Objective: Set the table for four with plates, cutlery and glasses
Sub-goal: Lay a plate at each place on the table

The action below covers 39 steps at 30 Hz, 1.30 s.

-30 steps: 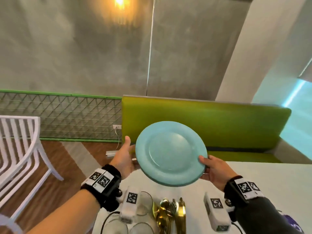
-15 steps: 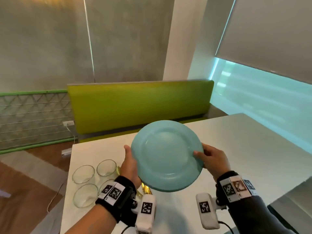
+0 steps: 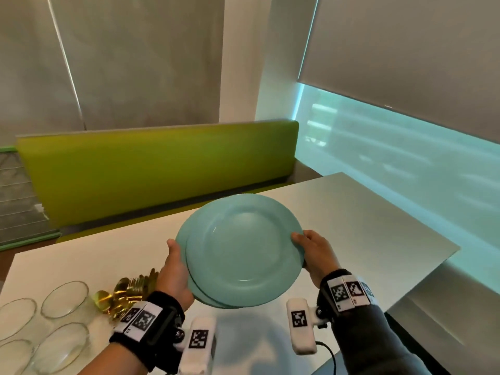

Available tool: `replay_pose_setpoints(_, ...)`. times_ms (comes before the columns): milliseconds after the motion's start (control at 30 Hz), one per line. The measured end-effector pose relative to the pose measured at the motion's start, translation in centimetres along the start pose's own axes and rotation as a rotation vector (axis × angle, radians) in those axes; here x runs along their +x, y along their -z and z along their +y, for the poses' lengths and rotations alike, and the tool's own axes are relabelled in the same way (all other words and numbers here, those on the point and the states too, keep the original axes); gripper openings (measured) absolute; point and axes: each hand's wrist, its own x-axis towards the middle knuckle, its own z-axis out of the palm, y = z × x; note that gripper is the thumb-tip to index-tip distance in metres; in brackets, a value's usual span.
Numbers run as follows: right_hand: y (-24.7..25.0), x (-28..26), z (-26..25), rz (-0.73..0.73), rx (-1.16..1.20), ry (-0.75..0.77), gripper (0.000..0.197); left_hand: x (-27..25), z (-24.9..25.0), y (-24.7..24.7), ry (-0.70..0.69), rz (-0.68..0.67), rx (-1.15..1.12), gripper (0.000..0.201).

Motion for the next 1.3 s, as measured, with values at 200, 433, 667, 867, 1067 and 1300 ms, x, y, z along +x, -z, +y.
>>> replay_pose_setpoints(200,6.7,5.7,0.4,0.203,0.269,-0.050,0.017,4.0,-1.8,-7.2,-0.025,0.058,-0.017,0.060)
replay_pose_setpoints(433,17.5,10.3,3.6,0.470,0.439,-0.140,0.031,8.6,-3.1,-13.4,-0.095,0.247,0.069,0.059)
replay_pose_setpoints(667,24.4,11.8,9.6,0.707,0.555,-0.282,0.029,10.0,-4.4,-16.7,-0.094,0.307,0.177,0.059)
replay_pose_setpoints(867,26.2,12.2,13.4,0.791,0.682,-0.396,0.041,11.6,-6.1,-17.2,-0.069,0.347,0.179,0.062)
replay_pose_setpoints(1067,27.0,13.4,14.9,0.793,0.734,-0.403,0.040,11.5,-6.7,-18.1,-0.052,0.335,0.145,0.063)
replay_pose_setpoints(1300,26.8,15.0,16.1,0.753,0.682,-0.454,0.041,11.7,-7.2,-18.7,-0.044,0.299,0.164,0.060)
